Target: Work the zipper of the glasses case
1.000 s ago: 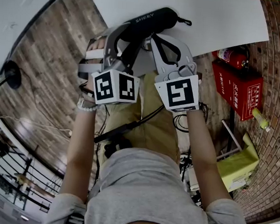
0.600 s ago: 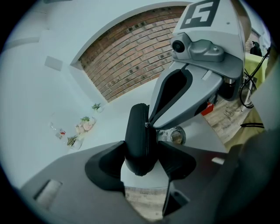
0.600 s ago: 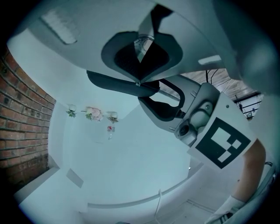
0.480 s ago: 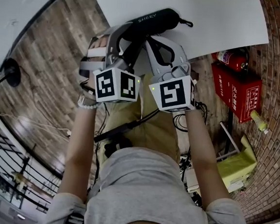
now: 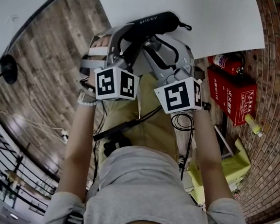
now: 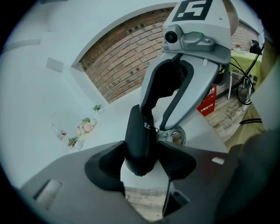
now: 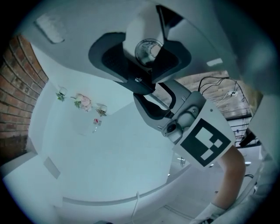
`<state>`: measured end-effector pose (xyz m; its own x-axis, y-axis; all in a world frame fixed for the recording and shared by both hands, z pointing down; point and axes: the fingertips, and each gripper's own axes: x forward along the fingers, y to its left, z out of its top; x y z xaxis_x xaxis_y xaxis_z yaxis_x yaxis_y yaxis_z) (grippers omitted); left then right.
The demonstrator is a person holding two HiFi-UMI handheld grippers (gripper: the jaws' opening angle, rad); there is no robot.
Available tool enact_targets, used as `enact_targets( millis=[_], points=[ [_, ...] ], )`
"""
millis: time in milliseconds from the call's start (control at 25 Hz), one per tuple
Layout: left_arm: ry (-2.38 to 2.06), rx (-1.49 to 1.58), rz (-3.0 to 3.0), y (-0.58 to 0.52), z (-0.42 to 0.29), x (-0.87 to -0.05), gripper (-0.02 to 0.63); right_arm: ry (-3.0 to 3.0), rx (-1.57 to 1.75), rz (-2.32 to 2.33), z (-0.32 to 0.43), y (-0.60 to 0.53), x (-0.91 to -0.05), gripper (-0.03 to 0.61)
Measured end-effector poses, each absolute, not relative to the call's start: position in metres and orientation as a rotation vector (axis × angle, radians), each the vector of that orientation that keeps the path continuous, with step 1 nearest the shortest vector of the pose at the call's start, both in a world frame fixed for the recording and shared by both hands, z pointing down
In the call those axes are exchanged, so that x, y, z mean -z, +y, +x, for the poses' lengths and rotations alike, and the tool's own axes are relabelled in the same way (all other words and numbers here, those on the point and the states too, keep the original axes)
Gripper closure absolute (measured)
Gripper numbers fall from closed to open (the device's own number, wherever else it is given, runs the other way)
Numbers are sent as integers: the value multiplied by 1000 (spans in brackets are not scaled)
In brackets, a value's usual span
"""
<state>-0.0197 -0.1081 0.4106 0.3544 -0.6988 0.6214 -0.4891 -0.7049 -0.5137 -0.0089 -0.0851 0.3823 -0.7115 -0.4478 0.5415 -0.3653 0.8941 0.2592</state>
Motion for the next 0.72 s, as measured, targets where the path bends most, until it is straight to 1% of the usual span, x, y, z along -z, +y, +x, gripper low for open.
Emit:
enact_targets(
  millis=[40,280,480,720],
  points=[
    [1066,1272,-2378,-108,-19,-411,359,-2426,213,558,-6,-87,-380,397],
    [1070,1266,-2375,-110,-14,-413,359,-2319,464,407,13,-113,-376,344],
    [1065,1267,-2375,-110,-16,-415,359,-2189,706,205,7,-123,-390,309],
    [1071,1266,-2383,-111,-16,-413,359,-2137,744,33,2,-129,-412,287]
  ],
)
